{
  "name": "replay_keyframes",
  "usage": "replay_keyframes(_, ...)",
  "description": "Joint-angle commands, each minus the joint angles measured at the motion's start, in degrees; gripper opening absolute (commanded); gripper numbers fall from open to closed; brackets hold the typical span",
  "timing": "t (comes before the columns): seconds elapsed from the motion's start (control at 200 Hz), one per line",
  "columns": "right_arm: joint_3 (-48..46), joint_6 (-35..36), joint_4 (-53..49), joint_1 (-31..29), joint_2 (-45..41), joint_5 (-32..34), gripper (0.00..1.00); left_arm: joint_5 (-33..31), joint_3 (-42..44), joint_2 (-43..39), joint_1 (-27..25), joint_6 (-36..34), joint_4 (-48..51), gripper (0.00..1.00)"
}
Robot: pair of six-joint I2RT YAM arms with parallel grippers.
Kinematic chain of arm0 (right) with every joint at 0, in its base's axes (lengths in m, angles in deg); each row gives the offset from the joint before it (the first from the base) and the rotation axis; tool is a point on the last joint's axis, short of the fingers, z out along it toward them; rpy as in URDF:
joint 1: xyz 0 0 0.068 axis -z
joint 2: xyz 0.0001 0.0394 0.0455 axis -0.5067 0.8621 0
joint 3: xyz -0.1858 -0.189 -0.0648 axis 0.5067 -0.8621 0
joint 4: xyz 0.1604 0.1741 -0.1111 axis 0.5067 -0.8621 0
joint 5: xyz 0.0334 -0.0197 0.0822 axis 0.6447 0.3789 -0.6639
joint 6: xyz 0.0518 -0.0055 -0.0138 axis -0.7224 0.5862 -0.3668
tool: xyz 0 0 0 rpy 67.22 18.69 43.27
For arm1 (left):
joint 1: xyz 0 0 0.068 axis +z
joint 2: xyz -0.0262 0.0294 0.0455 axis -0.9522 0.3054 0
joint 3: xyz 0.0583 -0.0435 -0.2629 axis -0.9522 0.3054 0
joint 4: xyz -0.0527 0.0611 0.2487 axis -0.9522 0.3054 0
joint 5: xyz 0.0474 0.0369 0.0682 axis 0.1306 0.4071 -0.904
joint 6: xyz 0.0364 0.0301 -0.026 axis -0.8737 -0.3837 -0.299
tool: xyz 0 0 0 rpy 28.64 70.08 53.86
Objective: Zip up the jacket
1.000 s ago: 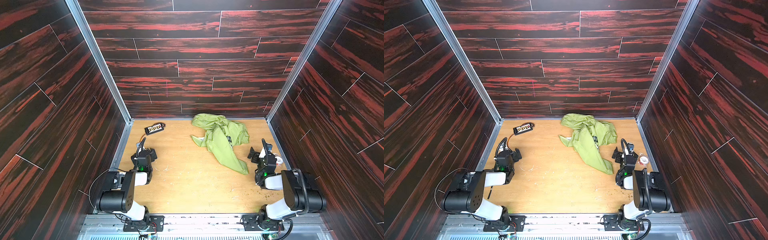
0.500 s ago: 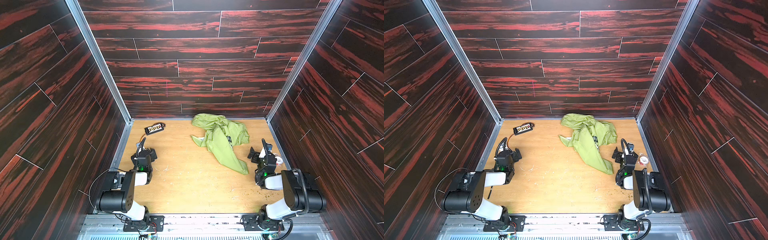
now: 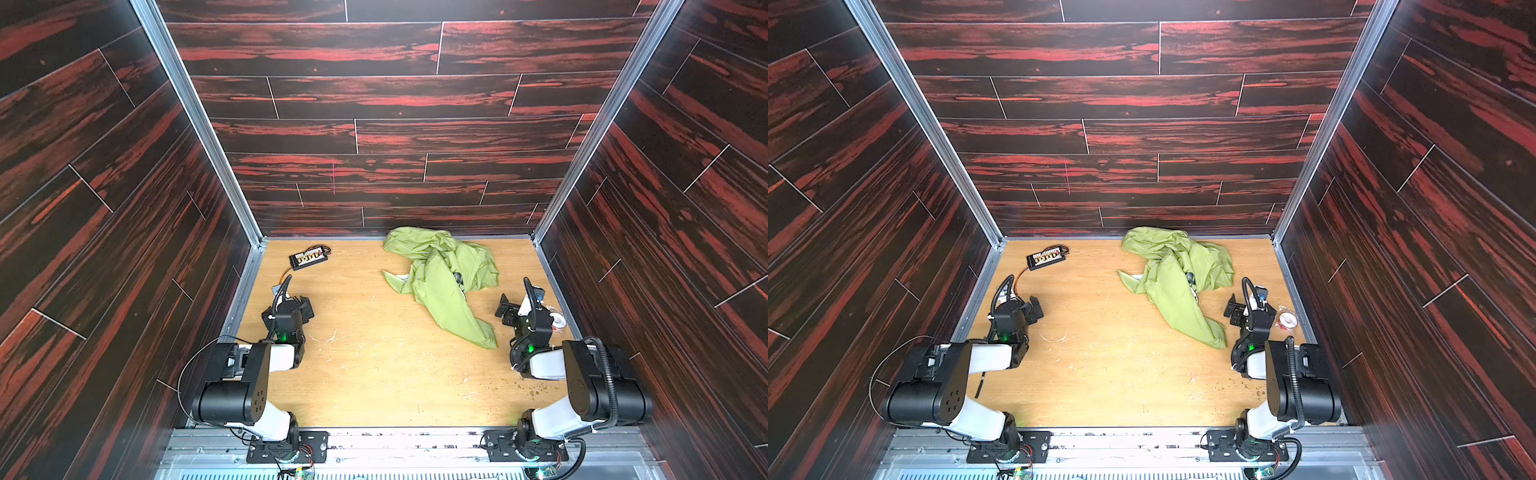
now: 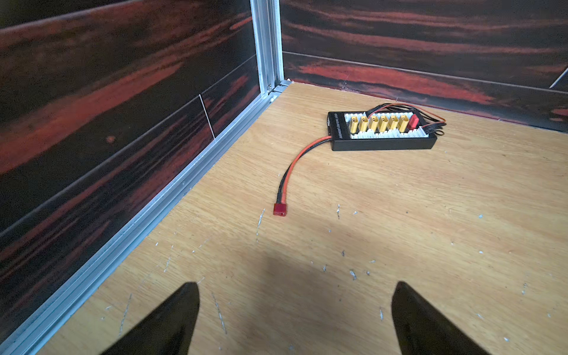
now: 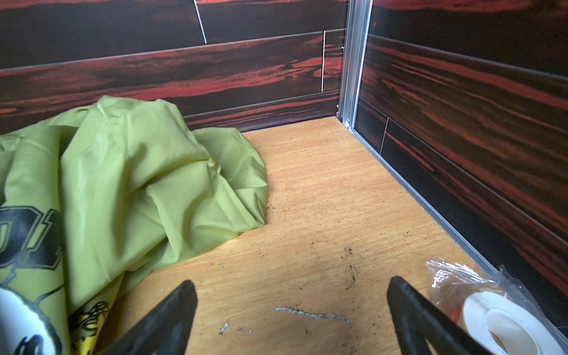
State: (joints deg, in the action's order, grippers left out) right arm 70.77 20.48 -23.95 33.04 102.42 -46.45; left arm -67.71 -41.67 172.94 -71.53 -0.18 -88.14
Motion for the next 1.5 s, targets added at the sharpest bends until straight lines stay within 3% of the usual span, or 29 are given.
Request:
replay_keyframes(0.0,0.12,-0.05,2.04,-0.03,1.01,0.24,0.99,-0.76,0.33,-0.62,0.28,0.15,-1.07,1.00)
replay_keyframes(0.175,0.51,-1.65,-0.92,0.23,-1.10,2.28,0.99,-3.46,0.37,-1.54,0.28,1.20,-0.75,0.99)
replay_keyframes(0.235,0.04,-1.02,-0.23,0.60,-2.26,0.26,0.99,-1.60,0.60,-2.88,0.28,0.62,0.04,1.00)
replay_keyframes(0.296,1.58,-1.20,-7.98,0.57,-7.14,1.36,0.99,-2.36,0.39,-4.91,0.30,-0.92,0.10,1.00)
replay_keyframes(0.391,3.71,-2.15,-15.92,0.64,-14.65,4.38,0.99,-10.47,-9.86,-10.48,0.28,7.01,30.08,1.00)
replay_keyframes(0.476,8.01,-3.76,-26.84,0.66,-21.30,5.23,0.99,-9.25,-16.51,-11.78,0.28,7.79,41.09,1.00)
replay_keyframes(0.586,22.36,-9.99,-52.48,0.75,-25.27,6.18,0.99,-4.22,-22.39,-15.54,0.28,10.59,50.92,1.00)
replay_keyframes(0.691,39.63,-13.14,-76.44,1.29,-19.79,-1.74,0.99,1.20,-25.17,-19.63,0.28,16.19,54.70,1.00)
replay_keyframes(0.756,48.25,-13.93,-85.81,1.50,-14.56,-8.29,0.99,5.86,-26.69,-21.18,0.30,18.98,56.11,1.00)
replay_keyframes(0.882,52.35,-18.90,-88.09,1.62,-10.84,-15.53,0.99,7.79,-27.96,-22.66,0.45,29.57,59.00,1.00)
replay_keyframes(0.992,55.93,-24.17,-91.52,3.13,-6.70,-26.98,0.98,17.00,-29.86,-21.01,0.90,35.42,59.72,1.00)
replay_keyframes(1.047,58.90,-25.37,-94.19,3.05,-3.35,-30.94,0.87,23.16,-31.27,-18.55,0.89,37.36,60.04,0.99)
replay_keyframes(1.112,60.52,-26.31,-94.81,2.45,-0.24,-35.46,0.71,31.50,-33.05,-14.92,0.81,39.28,60.16,0.91)
replay_keyframes(1.217,63.65,-26.89,-96.74,-0.69,4.41,-36.39,0.70,39.47,-34.96,-8.83,-1.80,41.66,60.90,0.82)
replay_keyframes(1.297,66.62,-26.91,-98.58,-3.95,7.85,-35.27,0.76,39.18,-35.32,-6.30,-6.07,41.93,61.45,0.82)
replay_keyframes(1.493,75.44,-25.34,-103.91,-12.13,18.54,-29.36,0.81,39.31,-32.55,-2.07,-13.68,47.75,53.50,0.83)
